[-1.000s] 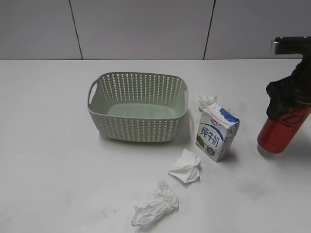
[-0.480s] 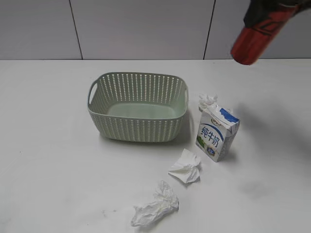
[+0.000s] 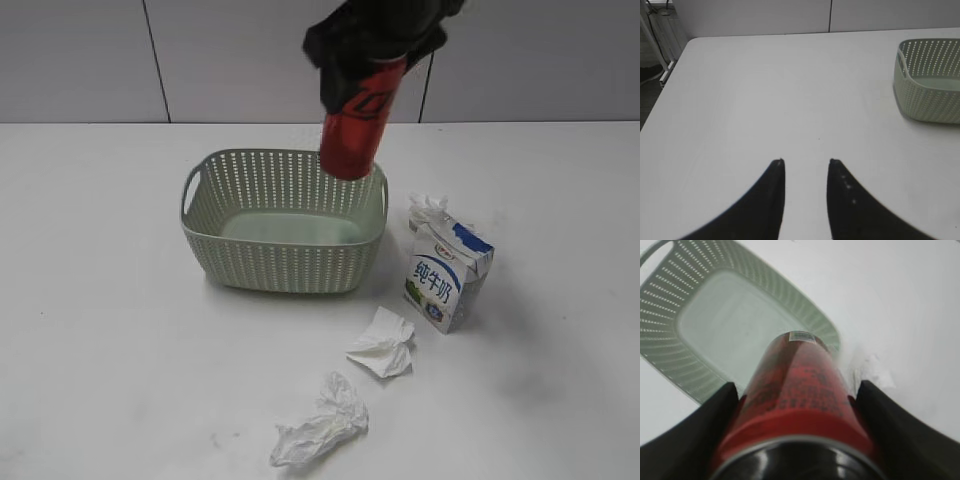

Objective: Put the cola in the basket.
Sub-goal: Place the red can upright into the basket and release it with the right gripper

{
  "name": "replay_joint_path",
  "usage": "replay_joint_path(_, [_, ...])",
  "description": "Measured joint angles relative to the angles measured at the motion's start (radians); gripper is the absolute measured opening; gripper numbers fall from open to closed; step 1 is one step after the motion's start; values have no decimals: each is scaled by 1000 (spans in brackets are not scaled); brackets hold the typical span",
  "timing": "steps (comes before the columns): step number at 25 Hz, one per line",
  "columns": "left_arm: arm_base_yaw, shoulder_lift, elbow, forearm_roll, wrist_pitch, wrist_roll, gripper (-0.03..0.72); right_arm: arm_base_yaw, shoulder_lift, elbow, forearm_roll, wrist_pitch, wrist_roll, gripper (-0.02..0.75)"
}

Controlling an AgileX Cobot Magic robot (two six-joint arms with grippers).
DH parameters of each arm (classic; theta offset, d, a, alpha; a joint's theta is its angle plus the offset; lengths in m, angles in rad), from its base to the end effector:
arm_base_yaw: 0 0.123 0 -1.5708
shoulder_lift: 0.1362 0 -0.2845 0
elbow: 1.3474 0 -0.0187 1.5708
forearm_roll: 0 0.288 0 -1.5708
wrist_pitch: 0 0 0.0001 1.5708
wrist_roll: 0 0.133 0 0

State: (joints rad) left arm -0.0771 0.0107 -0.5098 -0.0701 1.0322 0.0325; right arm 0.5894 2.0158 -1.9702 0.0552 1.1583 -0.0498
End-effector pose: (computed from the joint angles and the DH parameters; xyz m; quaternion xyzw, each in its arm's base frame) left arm 0.0671 -0.0132 0.2823 0.0471 0.8441 -0.0469 0.5320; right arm 0.4131 0.2843 0.2721 -0.3012 0.9262 0.0861 0.2096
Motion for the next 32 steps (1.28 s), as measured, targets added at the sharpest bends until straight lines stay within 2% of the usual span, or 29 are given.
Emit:
replay_joint_path(6, [0,0,0,0,0,0,232,69,166,-51,1,-7,-1,518])
replay_joint_path(13, [0,0,0,0,0,0,232,72,279,-52,31,-35,-1,517])
replay_joint_path(21, [0,0,0,0,0,0,232,72,289,-65,32,-10,-2,519])
replay_joint_path(26, [0,0,0,0,0,0,232,72,292,-138,41,13,-1,652])
replay_joint_path(32, [0,0,0,0,0,0,231,62,292,-346,46,24,0,657])
